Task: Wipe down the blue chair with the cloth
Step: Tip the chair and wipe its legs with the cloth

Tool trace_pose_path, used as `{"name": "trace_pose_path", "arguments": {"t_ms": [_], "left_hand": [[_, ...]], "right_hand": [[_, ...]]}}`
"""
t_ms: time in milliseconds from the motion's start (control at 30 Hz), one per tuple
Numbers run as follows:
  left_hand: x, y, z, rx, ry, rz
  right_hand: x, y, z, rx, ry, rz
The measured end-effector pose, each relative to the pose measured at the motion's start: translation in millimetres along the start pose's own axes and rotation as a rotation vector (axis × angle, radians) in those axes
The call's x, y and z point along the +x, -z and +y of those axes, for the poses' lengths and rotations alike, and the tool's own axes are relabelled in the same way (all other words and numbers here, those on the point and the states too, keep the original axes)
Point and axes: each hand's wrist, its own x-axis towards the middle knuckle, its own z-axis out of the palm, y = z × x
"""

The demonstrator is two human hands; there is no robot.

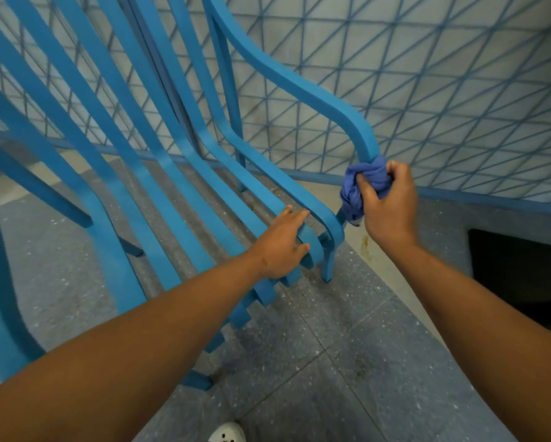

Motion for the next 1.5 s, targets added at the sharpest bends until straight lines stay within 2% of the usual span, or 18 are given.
{"name": "trace_pose_path", "arguments": {"t_ms": [200, 333, 533, 600, 733, 900, 1067, 1133, 1233, 1300, 1400, 1500], "left_hand": [[3, 3, -9, -0.172, 0.058, 0.056], [-8, 10, -9, -0.218, 0.034, 0.076], [-60, 32, 2, -0.249, 0.019, 0.109], [-84, 49, 10, -0.244, 0.005, 0.151], [-135, 96, 15, -0.074, -0.048, 0.237], [-207, 146, 1, 0.106, -0.066, 0.187], [-265, 179, -19, 0.376, -0.110, 0.168], [-284, 192, -34, 0.455, -0.123, 0.195], [-296, 197, -51, 0.466, -0.170, 0.251], [-291, 185, -52, 0.434, -0.222, 0.315], [-278, 161, -53, 0.384, -0.254, 0.521], [-266, 149, -53, 0.339, -0.258, 0.625]], "right_hand": [[8, 7, 4, -0.056, -0.027, -0.078], [12, 11, 0, -0.134, -0.019, -0.109], [-2, 12, -24, -0.098, -0.172, -0.117], [-19, 13, -37, -0.060, -0.190, -0.177], [-72, 6, -62, 0.011, -0.197, -0.382], [-151, -23, -90, 0.071, -0.235, -0.567], [-198, -55, -115, 0.093, -0.159, -0.846], [-210, -70, -115, -0.027, -0.071, -0.921], [-221, -87, -102, -0.302, 0.002, -0.857], [-220, -91, -99, -0.289, -0.002, -0.835], [-209, -87, -98, -0.217, -0.005, -0.788], [-199, -75, -103, -0.048, -0.072, -0.745]]}}
